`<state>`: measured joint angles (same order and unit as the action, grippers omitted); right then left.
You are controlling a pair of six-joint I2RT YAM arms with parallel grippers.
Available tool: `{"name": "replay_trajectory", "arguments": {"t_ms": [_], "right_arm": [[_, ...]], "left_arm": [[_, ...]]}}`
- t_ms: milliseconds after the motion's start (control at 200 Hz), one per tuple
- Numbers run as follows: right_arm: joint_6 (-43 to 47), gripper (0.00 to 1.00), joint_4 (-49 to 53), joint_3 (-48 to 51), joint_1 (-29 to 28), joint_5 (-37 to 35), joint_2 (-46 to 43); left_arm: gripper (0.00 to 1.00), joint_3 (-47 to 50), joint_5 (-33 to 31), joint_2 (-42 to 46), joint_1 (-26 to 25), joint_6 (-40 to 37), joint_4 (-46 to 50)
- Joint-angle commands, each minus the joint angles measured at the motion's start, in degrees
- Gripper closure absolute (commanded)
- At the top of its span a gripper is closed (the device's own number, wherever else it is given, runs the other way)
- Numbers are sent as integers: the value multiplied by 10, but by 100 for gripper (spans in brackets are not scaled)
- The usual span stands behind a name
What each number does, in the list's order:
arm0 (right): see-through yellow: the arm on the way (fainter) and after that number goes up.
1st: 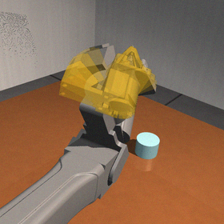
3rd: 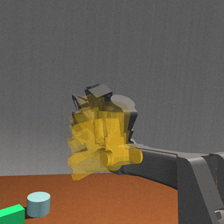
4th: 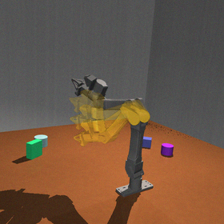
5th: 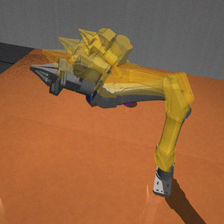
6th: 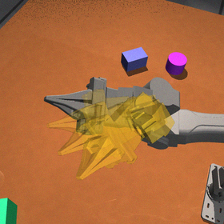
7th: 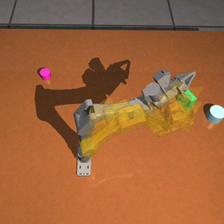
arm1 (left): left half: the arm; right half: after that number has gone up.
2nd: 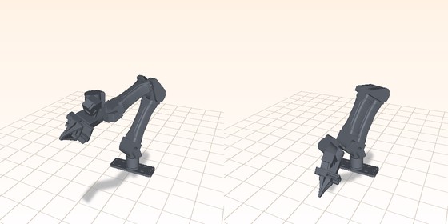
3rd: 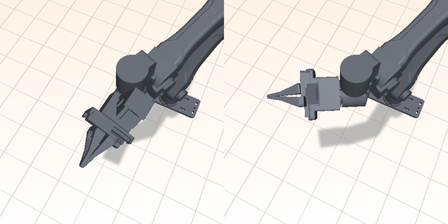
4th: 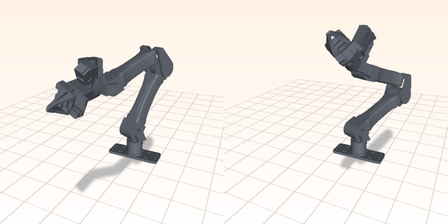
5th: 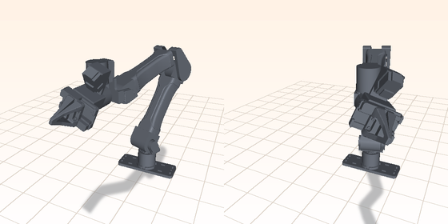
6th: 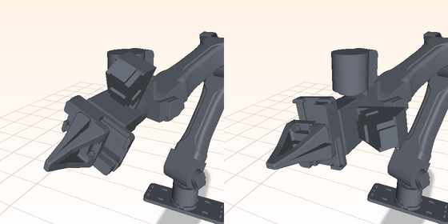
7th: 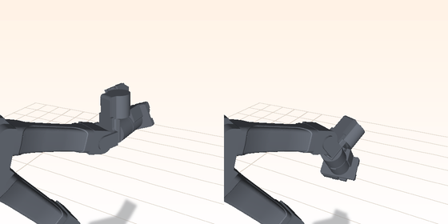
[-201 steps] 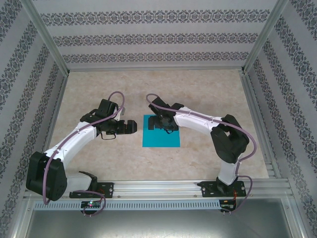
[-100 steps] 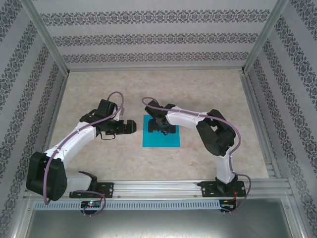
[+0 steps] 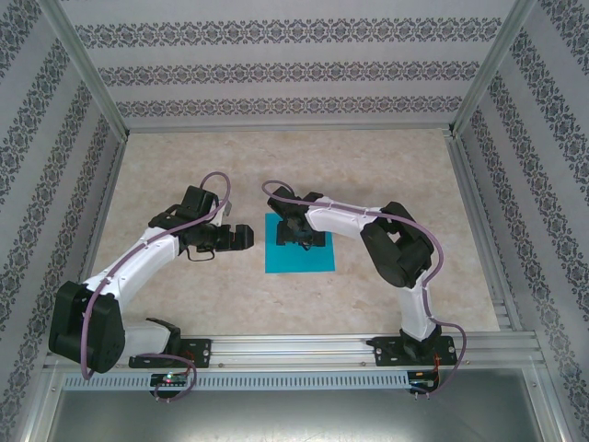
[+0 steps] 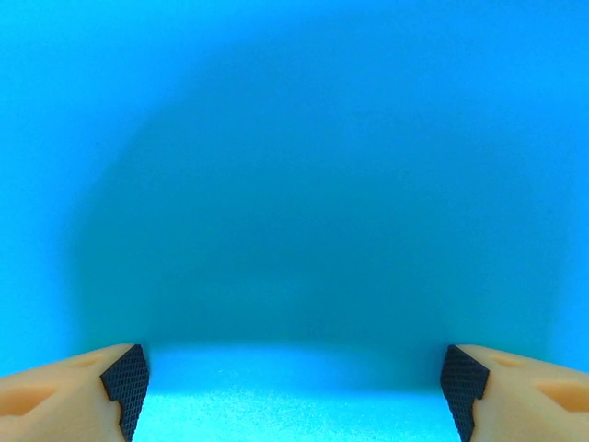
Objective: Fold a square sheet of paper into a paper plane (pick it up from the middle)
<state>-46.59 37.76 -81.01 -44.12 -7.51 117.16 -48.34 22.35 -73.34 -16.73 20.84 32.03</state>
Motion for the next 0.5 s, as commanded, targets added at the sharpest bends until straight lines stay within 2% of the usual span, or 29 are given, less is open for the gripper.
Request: {"name": "replay_trajectory", "arguments": {"t_ms": [0, 335, 495], "right_arm": [[-1, 17, 8, -3, -2, -8, 36], [29, 18, 54, -41, -15, -50, 51], [36, 22, 40, -38, -13, -26, 56]], "left_arm": [[0, 9, 10, 1, 8, 2, -13], [0, 11, 17, -9, 8, 2, -17], [0, 11, 22, -16, 8, 2, -20]]}}
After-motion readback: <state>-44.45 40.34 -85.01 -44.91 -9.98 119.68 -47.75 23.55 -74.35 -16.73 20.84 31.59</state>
